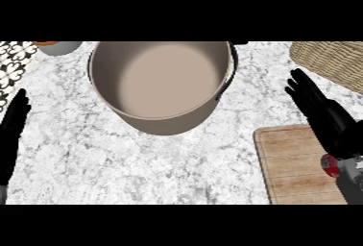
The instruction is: Pick the can from the cutting board and place it in the pot
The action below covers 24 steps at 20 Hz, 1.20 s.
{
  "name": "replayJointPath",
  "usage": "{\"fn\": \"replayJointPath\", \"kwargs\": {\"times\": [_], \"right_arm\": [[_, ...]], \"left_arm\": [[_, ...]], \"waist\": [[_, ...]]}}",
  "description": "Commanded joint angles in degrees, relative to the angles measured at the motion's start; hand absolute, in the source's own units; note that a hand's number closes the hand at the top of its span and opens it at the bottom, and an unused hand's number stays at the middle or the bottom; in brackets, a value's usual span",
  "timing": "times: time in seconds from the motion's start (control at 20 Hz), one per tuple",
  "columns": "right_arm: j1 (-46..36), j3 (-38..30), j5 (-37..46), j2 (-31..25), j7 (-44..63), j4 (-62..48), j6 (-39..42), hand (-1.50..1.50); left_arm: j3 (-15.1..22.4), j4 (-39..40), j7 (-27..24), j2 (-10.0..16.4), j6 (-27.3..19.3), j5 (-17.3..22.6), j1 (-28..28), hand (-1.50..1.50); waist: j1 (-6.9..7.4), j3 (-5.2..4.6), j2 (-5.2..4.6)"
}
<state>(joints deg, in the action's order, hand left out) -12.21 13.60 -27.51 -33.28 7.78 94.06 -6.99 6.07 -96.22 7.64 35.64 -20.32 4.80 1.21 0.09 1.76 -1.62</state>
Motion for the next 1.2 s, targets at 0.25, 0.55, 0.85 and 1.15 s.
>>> {"fn": "replayJointPath", "kwargs": {"times": [0.25,0.55,0.85,1.15], "right_arm": [[8.38,2.36,1.66,-11.7,-9.24,-2.04,22.28,1.5],[11.78,-12.9,9.98,-3.16,-35.24,-1.2,-0.6,-1.5],[26.53,-23.16,3.17,-10.87,-42.19,4.59,12.86,-1.5],[31.11,-26.38,1.58,-22.35,-24.23,7.29,18.68,-1.5]], "left_arm": [[10.48,4.68,1.79,-10.18,10.94,8.87,-0.99,0.0],[9.84,7.94,1.63,-12.03,12.27,11.66,0.79,0.0],[10.02,17.74,-3.37,-15.21,16.99,11.0,-4.27,0.0],[10.9,15.43,0.8,-15.55,16.08,9.57,-6.52,0.0]], "waist": [[-3.66,-1.76,0.83],[-6.45,-1.42,1.88],[-2.62,-1.82,1.75],[-2.3,-1.88,1.76]]}}
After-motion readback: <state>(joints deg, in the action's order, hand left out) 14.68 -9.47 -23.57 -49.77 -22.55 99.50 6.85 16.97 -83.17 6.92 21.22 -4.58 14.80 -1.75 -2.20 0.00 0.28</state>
